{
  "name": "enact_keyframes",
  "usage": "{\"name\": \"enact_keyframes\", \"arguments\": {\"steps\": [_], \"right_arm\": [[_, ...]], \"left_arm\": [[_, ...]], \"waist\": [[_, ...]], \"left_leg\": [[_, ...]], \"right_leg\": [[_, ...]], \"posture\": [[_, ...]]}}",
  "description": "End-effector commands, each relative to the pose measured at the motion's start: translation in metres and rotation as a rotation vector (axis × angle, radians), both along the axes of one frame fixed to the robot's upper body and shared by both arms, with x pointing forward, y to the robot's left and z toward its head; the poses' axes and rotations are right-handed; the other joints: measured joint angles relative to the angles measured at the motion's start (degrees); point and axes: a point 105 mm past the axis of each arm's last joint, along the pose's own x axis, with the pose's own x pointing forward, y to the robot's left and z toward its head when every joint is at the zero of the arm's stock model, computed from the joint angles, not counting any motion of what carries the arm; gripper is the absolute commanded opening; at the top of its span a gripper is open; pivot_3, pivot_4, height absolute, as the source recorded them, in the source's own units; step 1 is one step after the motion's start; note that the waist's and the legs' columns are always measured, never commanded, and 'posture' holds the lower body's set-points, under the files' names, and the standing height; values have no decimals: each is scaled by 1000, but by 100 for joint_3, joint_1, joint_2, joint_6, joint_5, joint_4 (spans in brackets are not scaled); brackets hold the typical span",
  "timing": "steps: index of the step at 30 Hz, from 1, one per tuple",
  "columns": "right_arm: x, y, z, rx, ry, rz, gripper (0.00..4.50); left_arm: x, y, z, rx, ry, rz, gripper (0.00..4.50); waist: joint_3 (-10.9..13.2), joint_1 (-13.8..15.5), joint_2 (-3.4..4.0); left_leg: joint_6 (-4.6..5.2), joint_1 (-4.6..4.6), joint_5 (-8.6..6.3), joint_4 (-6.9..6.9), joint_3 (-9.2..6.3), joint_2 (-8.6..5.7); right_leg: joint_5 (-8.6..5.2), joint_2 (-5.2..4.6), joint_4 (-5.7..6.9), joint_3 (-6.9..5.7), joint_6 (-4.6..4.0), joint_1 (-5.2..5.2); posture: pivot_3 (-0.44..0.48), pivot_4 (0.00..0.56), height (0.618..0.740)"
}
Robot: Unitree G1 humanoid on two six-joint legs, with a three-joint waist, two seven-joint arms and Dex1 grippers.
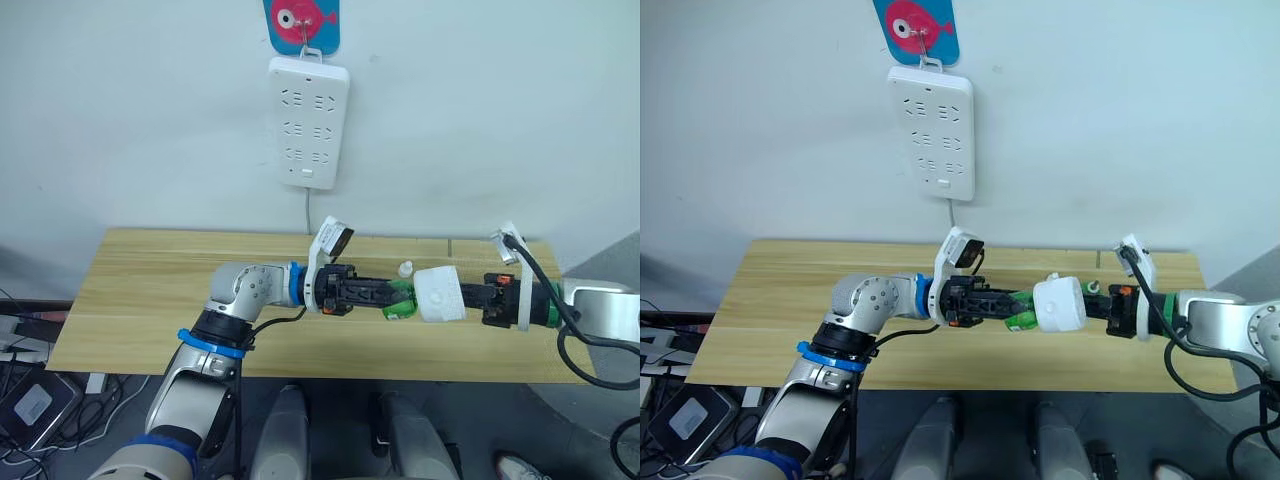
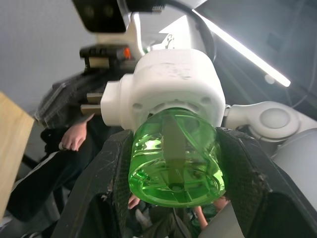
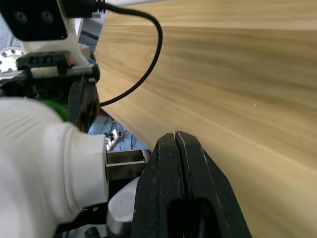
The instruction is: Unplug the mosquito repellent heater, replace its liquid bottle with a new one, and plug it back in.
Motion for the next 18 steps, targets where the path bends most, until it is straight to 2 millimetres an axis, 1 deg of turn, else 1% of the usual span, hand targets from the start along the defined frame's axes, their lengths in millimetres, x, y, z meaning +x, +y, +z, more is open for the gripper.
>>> {"name": "enact_keyframes", "arguments": {"steps": [1, 4, 8, 16, 18], "right_arm": [[-34, 26, 31, 132, -28, 205, 22], [-45, 29, 33, 151, -13, 258, 22], [-53, 30, 32, 158, 5, 292, 22], [-56, 28, 32, 170, 8, 297, 22], [-58, 29, 36, 199, 0, 316, 22]], "left_arm": [[8, -4, -5, 30, -6, 54, 2260], [9, -6, -5, 29, -8, 56, 2260], [10, -7, -6, 30, -13, 63, 2260], [11, -7, -8, 39, -21, 68, 2260], [11, -8, -9, 42, -23, 71, 2260]], "waist": [[0, 3, 0], [0, 1, 0], [0, 5, 0], [0, 5, 0], [0, 5, 0]], "left_leg": [[0, 0, 0, 0, 0, 0], [0, 1, 0, -1, -1, 0], [0, 1, 0, 0, -1, -1], [0, 1, 0, 1, -1, -1], [0, 1, 0, 1, -1, -1]], "right_leg": [[0, 0, -1, 0, 0, 0], [0, 1, -1, -1, 0, 1], [0, 1, -1, 0, 1, 1], [0, 1, -1, -1, 1, 1], [0, 1, -1, 0, 1, 1]], "posture": [[178, 281, 740], [175, 278, 740], [174, 275, 740], [172, 272, 740], [172, 272, 740]]}}
